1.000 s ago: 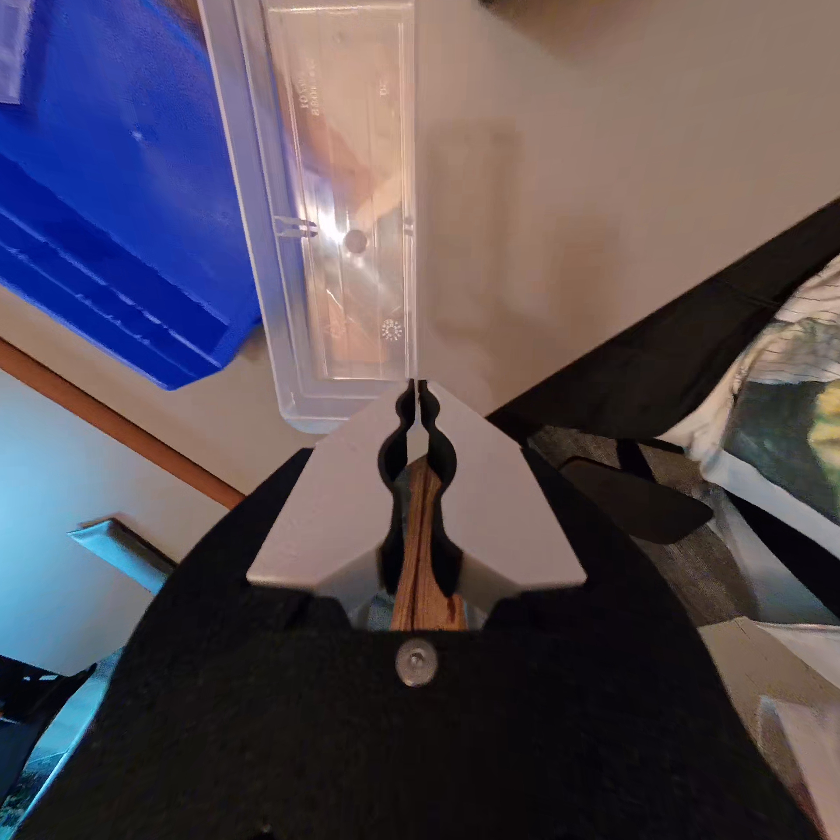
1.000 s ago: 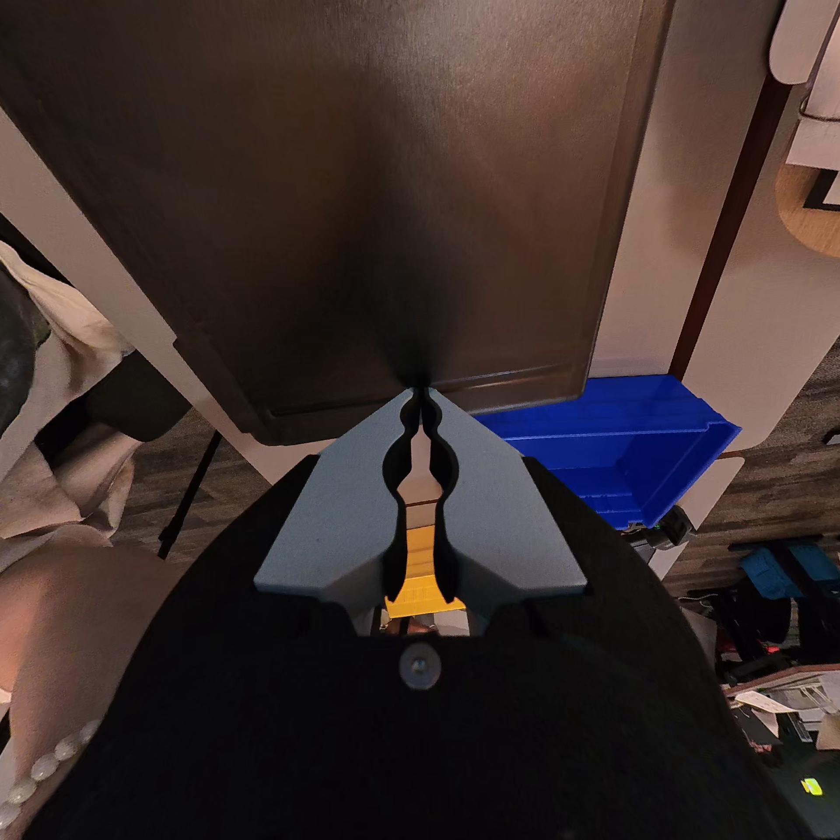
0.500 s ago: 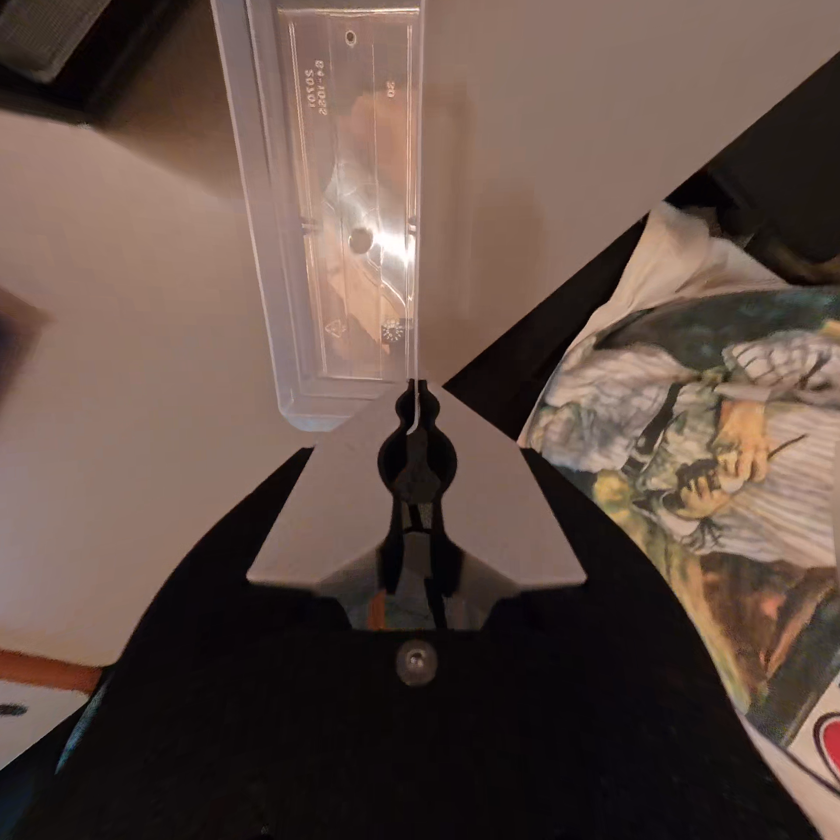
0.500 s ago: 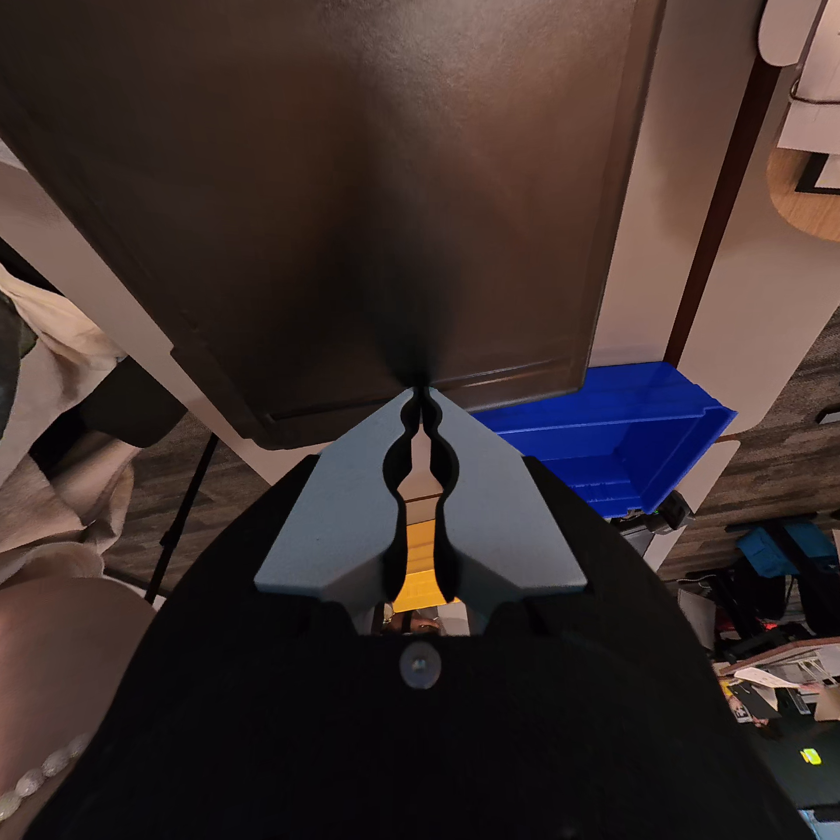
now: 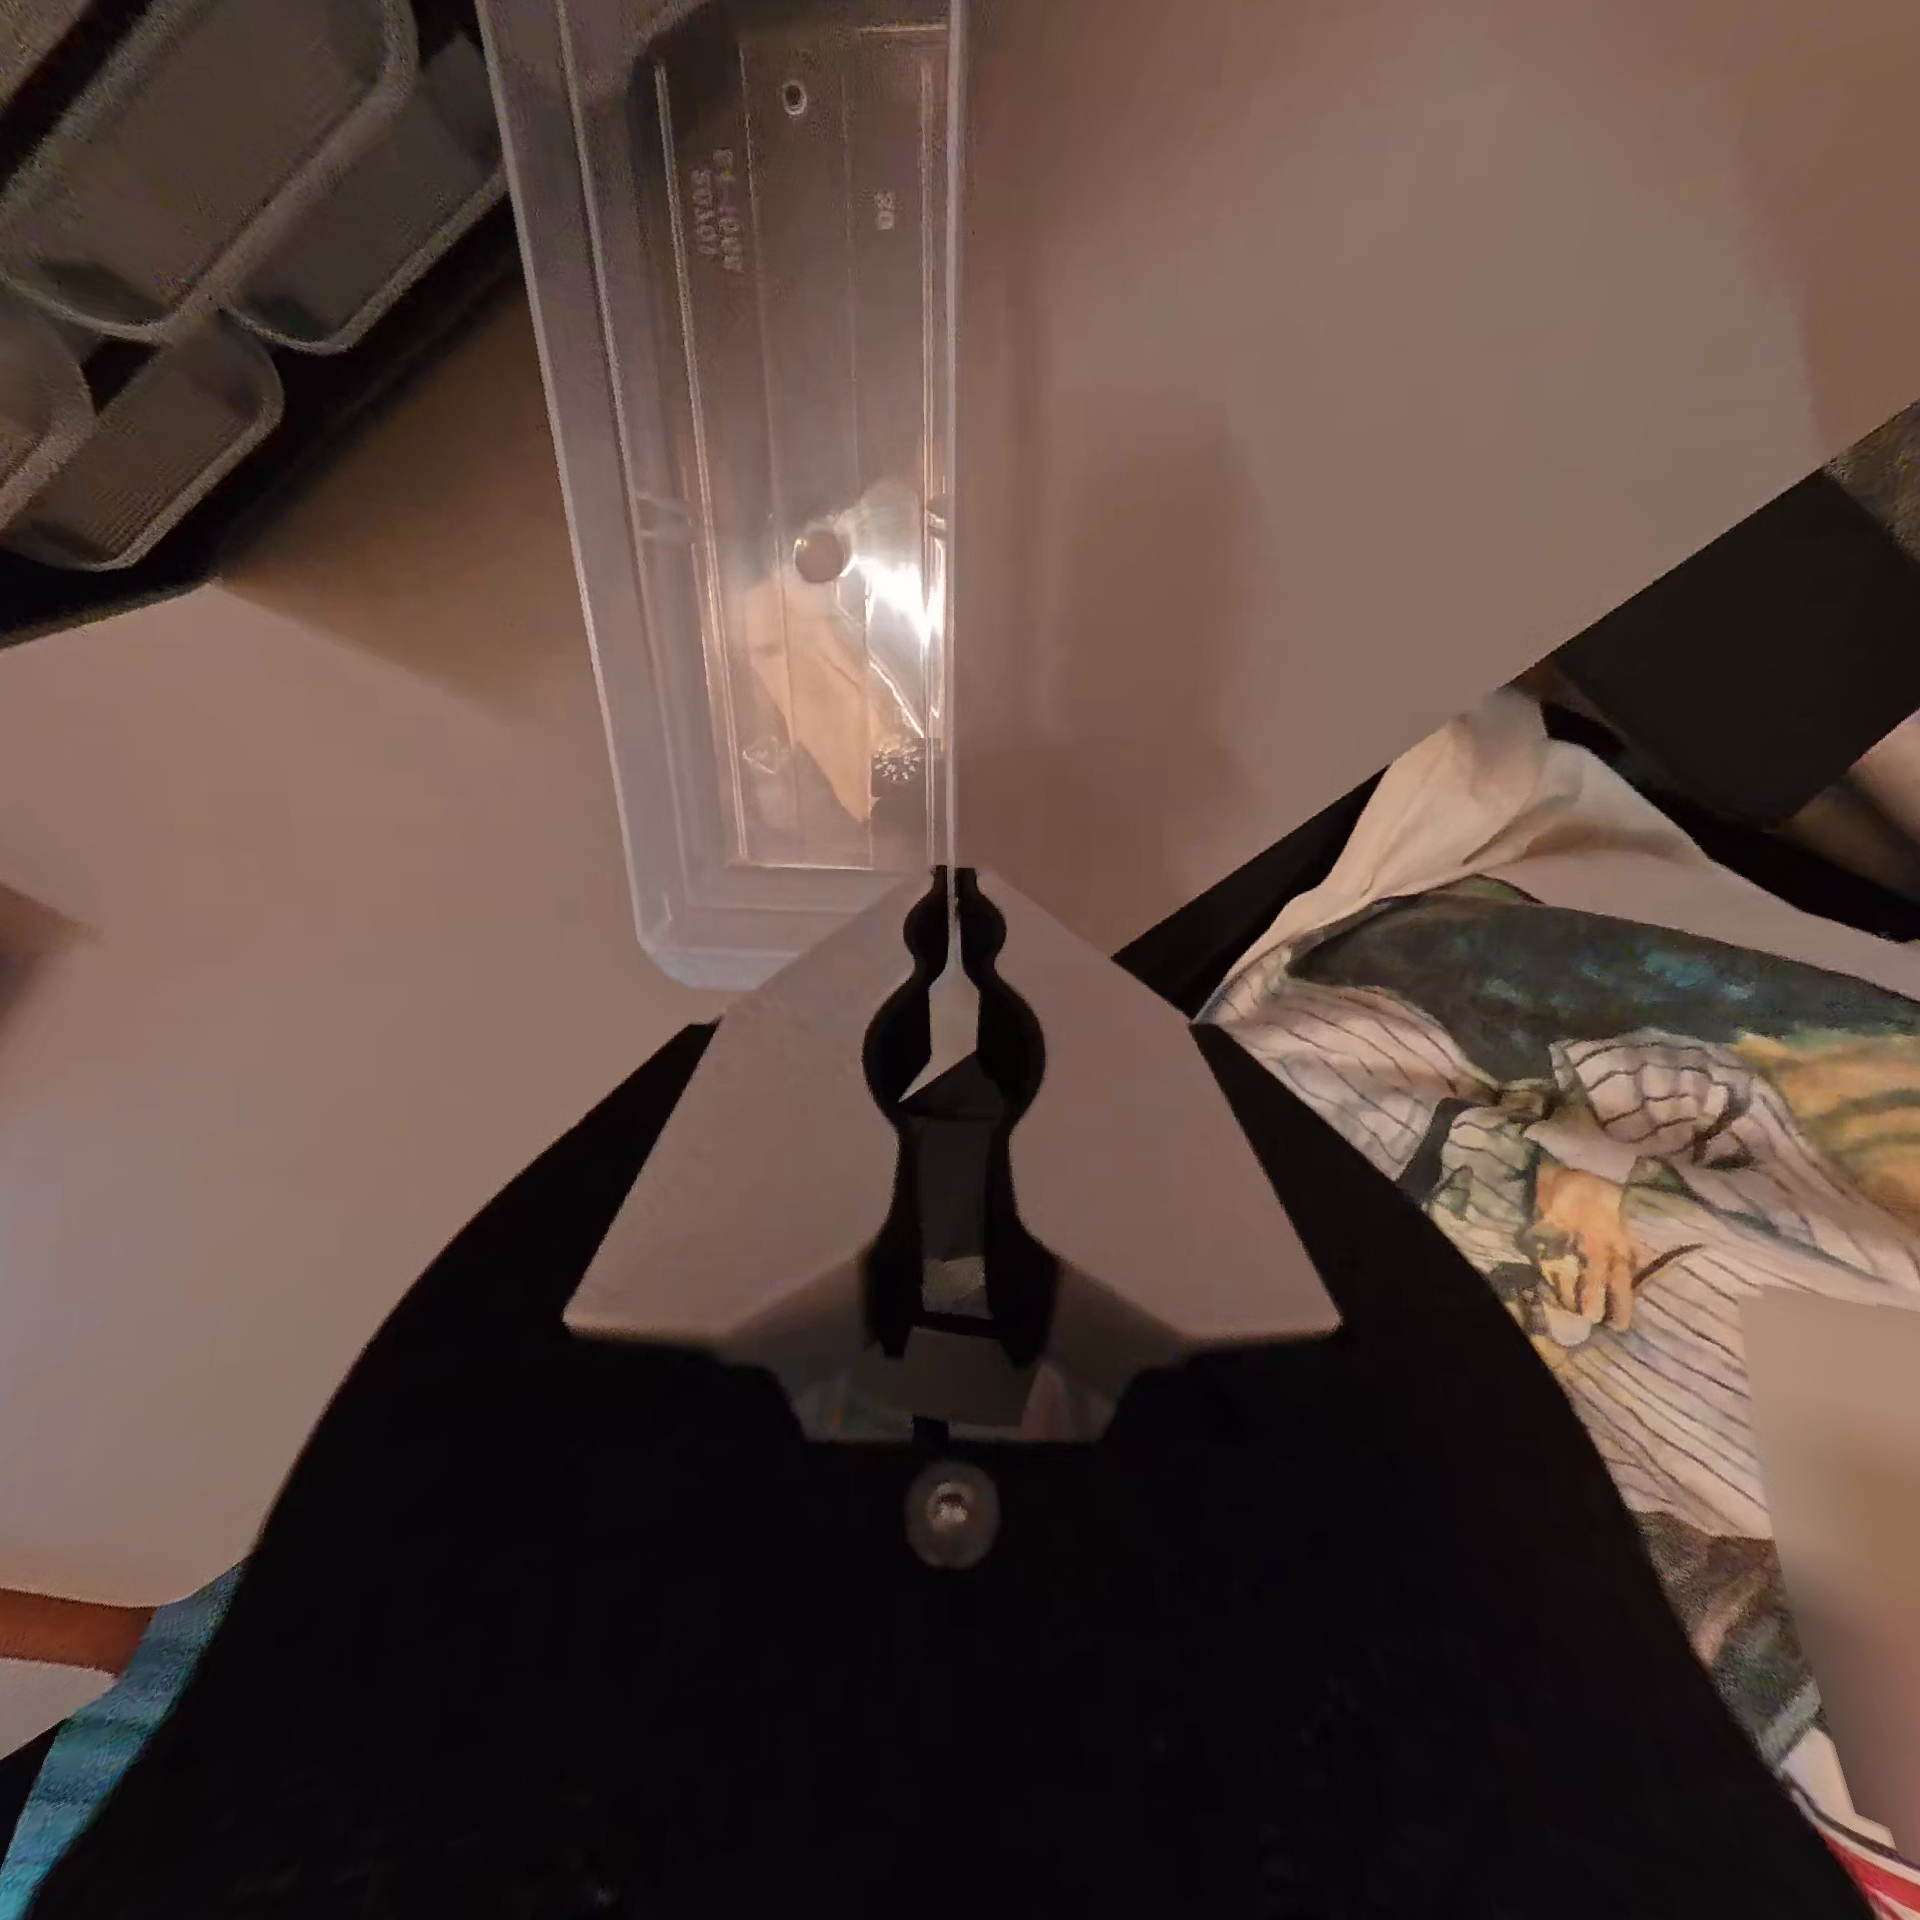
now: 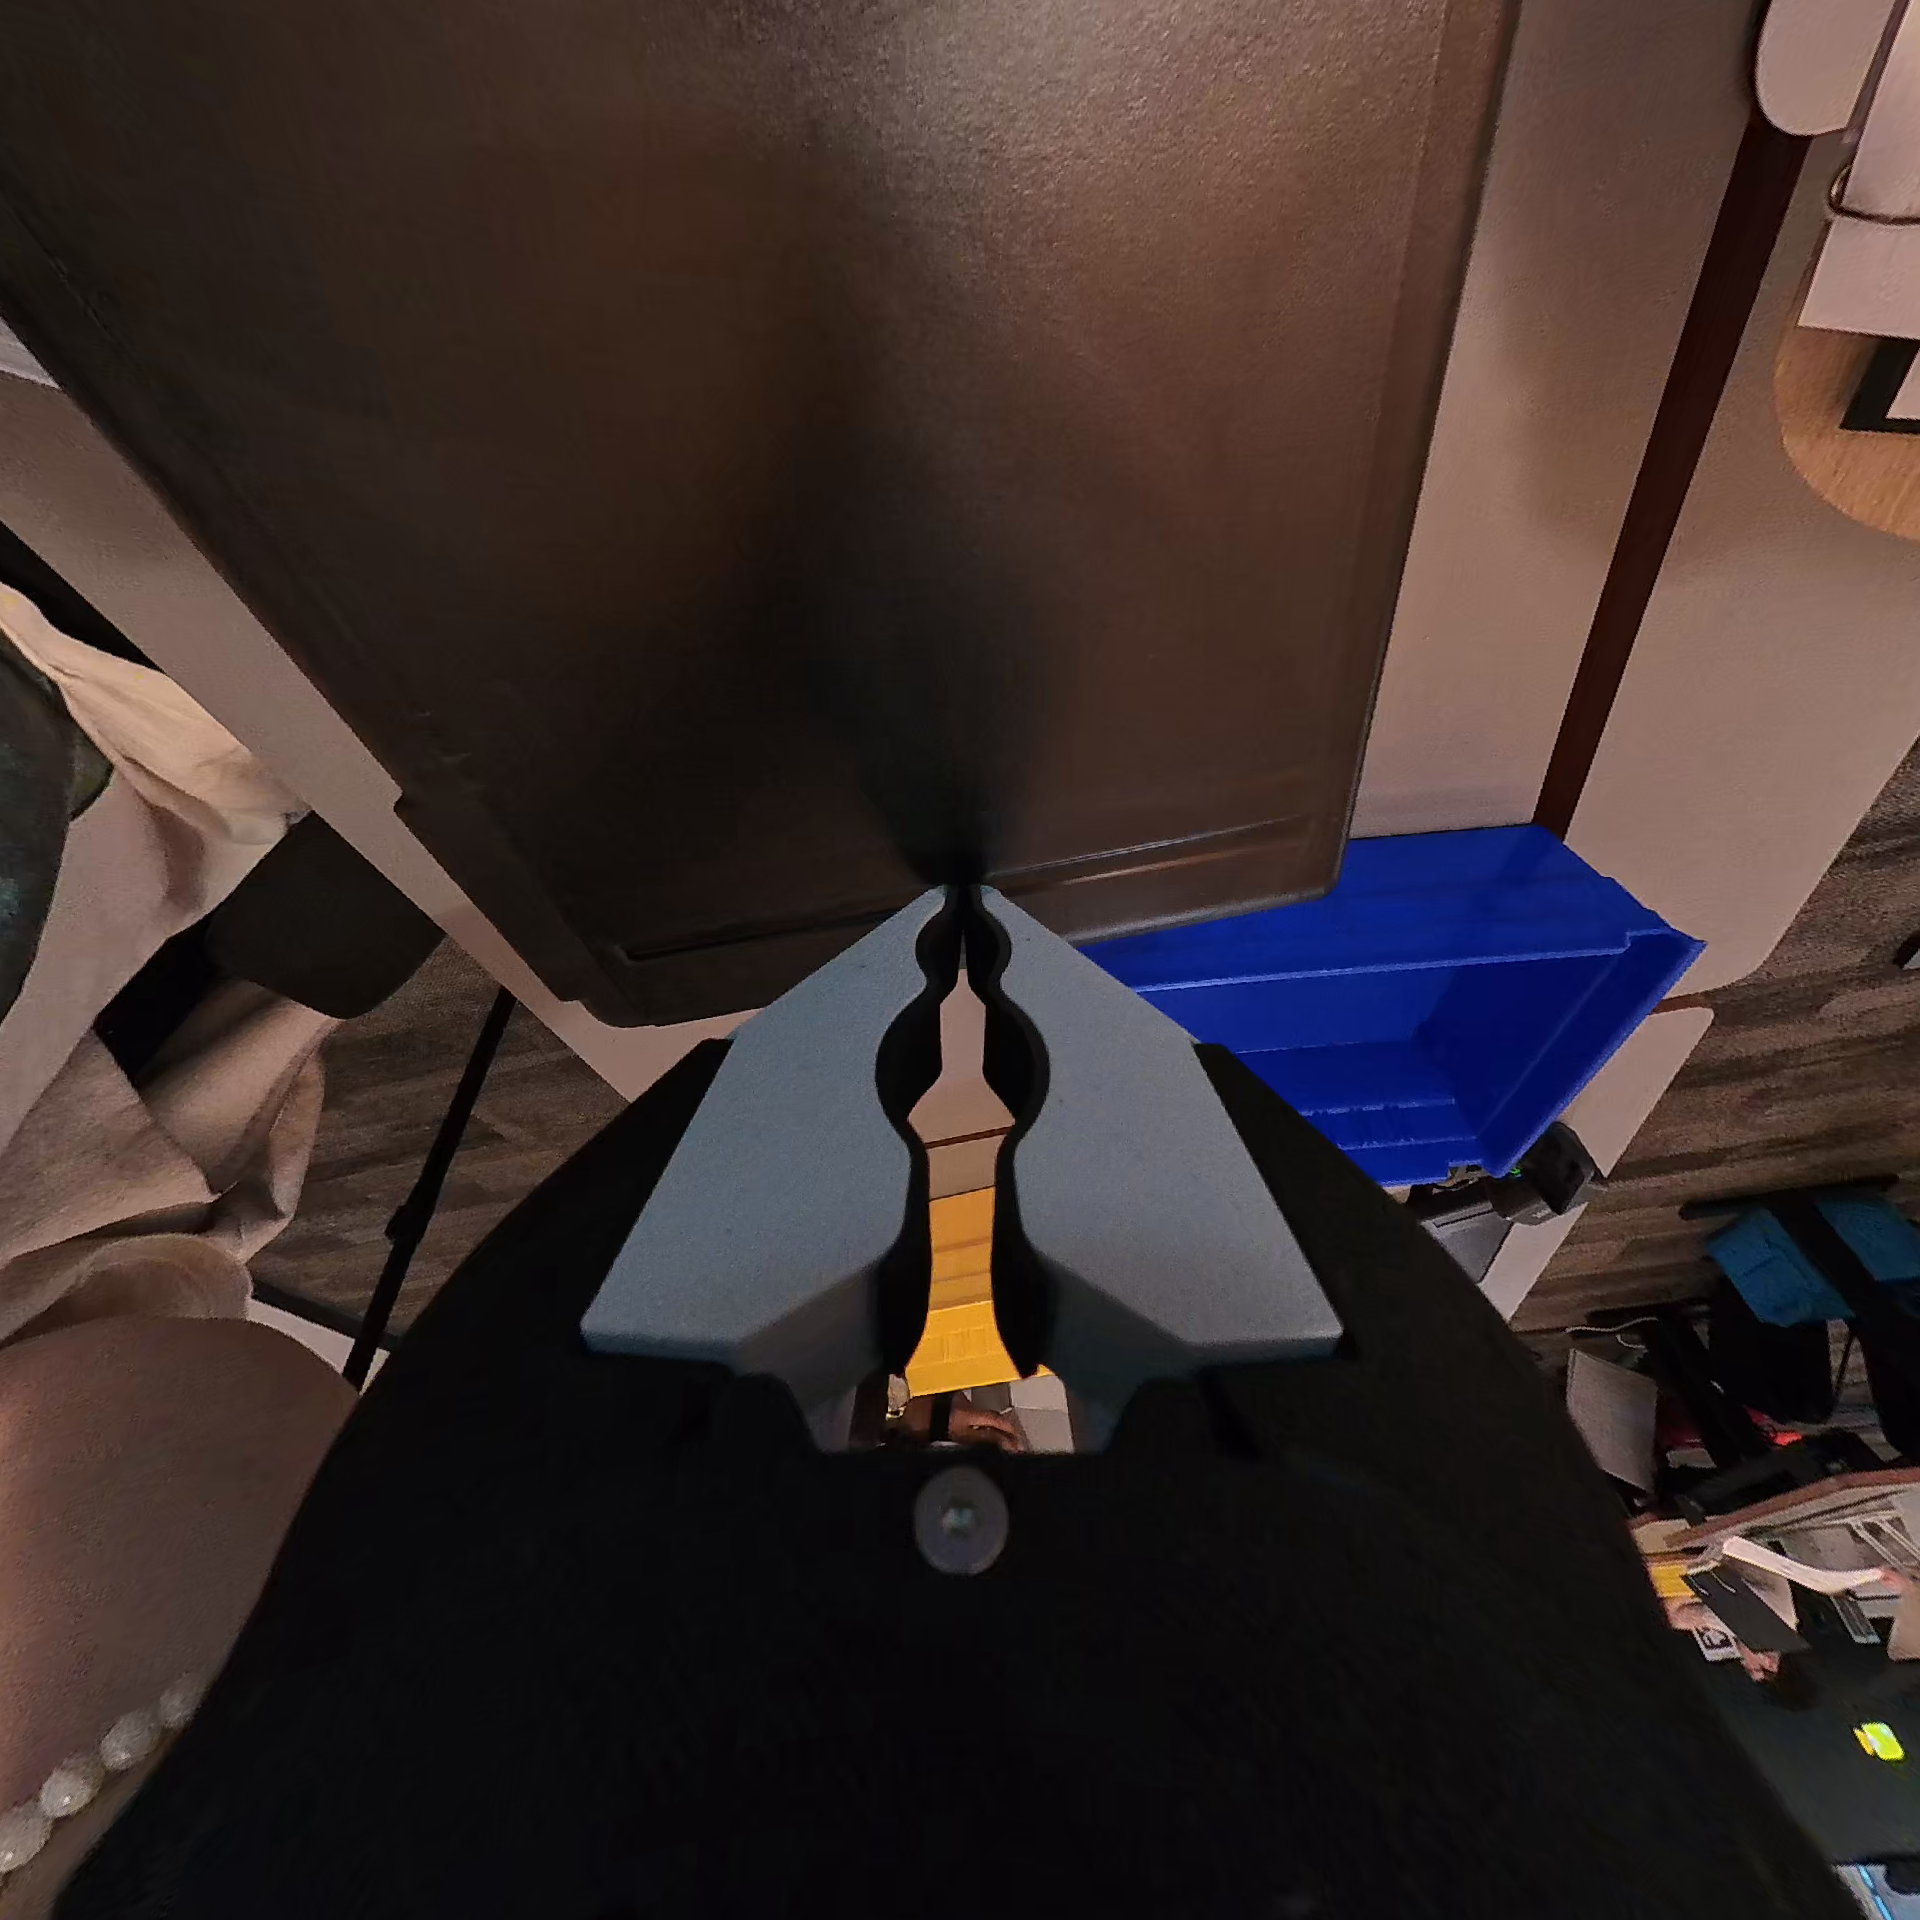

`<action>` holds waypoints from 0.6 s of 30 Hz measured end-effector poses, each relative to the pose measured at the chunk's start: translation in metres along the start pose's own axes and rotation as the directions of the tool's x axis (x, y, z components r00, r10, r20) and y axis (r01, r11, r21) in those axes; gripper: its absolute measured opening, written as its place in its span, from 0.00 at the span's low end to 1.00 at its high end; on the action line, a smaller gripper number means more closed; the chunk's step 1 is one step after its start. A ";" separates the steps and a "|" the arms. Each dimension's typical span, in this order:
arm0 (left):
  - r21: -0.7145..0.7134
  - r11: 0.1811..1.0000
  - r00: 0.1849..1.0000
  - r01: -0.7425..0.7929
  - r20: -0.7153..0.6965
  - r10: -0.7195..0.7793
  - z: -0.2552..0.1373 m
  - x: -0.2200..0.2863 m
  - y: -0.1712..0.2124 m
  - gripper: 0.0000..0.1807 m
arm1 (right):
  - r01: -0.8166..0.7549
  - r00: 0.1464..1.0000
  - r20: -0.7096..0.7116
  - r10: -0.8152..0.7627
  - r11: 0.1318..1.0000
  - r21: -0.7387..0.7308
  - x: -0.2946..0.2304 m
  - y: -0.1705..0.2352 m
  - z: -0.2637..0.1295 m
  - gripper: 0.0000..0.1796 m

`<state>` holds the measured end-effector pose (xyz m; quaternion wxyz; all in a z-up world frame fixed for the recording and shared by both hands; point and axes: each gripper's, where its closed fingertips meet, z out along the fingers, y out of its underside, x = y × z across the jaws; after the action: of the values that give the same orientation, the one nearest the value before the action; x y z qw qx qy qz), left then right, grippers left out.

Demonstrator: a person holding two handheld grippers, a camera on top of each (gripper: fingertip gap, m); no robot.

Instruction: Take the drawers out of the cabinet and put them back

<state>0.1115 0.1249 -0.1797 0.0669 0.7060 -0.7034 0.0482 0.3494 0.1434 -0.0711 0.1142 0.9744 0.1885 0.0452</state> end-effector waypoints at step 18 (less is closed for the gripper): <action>0.064 0.987 0.988 0.150 0.032 -0.152 -0.024 0.010 -0.021 0.00 | 0.008 1.000 0.003 -0.008 1.000 -0.002 0.000 0.000 0.000 0.00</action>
<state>0.1334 0.1185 -0.1550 0.0358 0.7598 -0.6471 0.0516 0.3493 0.1432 -0.0710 0.1155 0.9736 0.1921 0.0434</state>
